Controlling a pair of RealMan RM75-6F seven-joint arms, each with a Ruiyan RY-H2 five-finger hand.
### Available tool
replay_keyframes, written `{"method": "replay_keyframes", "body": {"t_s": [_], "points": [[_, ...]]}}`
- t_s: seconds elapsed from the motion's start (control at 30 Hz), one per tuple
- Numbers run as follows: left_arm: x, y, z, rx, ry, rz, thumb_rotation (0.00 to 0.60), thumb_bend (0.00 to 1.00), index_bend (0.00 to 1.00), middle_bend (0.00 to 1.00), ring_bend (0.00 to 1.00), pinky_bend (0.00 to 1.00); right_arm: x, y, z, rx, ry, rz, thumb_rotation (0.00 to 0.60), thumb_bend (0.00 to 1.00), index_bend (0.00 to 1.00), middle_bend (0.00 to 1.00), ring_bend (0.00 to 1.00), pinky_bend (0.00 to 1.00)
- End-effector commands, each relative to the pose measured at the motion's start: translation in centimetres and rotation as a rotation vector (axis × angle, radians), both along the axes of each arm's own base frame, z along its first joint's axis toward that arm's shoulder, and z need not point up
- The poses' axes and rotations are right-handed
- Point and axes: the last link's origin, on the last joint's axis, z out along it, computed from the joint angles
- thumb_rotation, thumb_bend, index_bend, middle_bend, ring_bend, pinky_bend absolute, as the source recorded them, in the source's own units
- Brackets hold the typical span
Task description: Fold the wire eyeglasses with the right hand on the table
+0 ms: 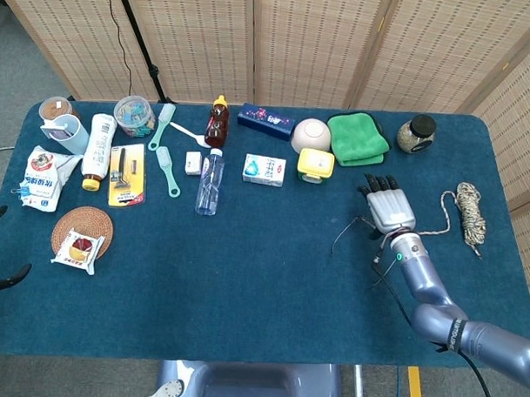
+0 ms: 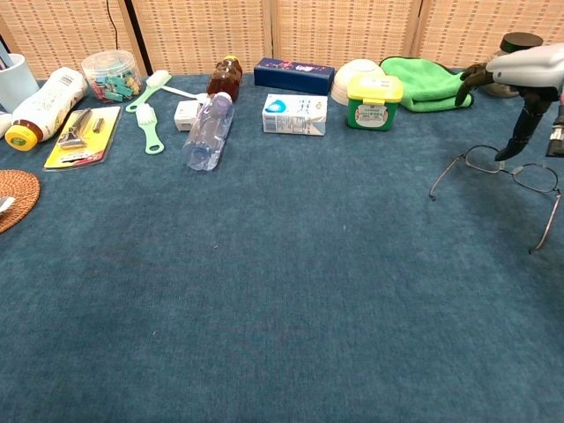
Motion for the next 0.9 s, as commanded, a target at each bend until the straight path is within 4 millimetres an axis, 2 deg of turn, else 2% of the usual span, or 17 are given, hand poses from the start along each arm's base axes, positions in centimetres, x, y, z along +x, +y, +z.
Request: {"method": "replay_keyframes", "body": {"t_s": [0.03, 0.27, 0.67, 0.9], "points": [[0.0, 0.1, 0.0, -0.002, 0.000, -0.002, 0.442, 0.20, 0.00, 0.00, 0.00, 0.00, -0.7, 0.8, 0.2, 0.033, 0.032, -0.013, 0.600, 0.13, 0.23, 0.00, 0.00, 0.00], [0.3, 0.2, 0.0, -0.002, 0.004, -0.014, 0.442, 0.20, 0.00, 0.00, 0.00, 0.00, -2.0, 1.5, 0.5, 0.040, 0.051, -0.041, 0.600, 0.13, 0.25, 0.00, 0.00, 0.00], [1.3, 0.5, -0.1, -0.007, 0.012, -0.038, 0.440, 0.20, 0.00, 0.00, 0.00, 0.00, -5.0, 2.9, 1.6, 0.000, 0.065, -0.091, 0.600, 0.13, 0.22, 0.00, 0.00, 0.00], [1.6, 0.6, -0.3, -0.013, 0.014, -0.042, 0.442, 0.20, 0.00, 0.00, 0.00, 0.00, -6.2, 3.3, 1.5, 0.003, 0.078, -0.097, 0.600, 0.13, 0.22, 0.00, 0.00, 0.00]]}}
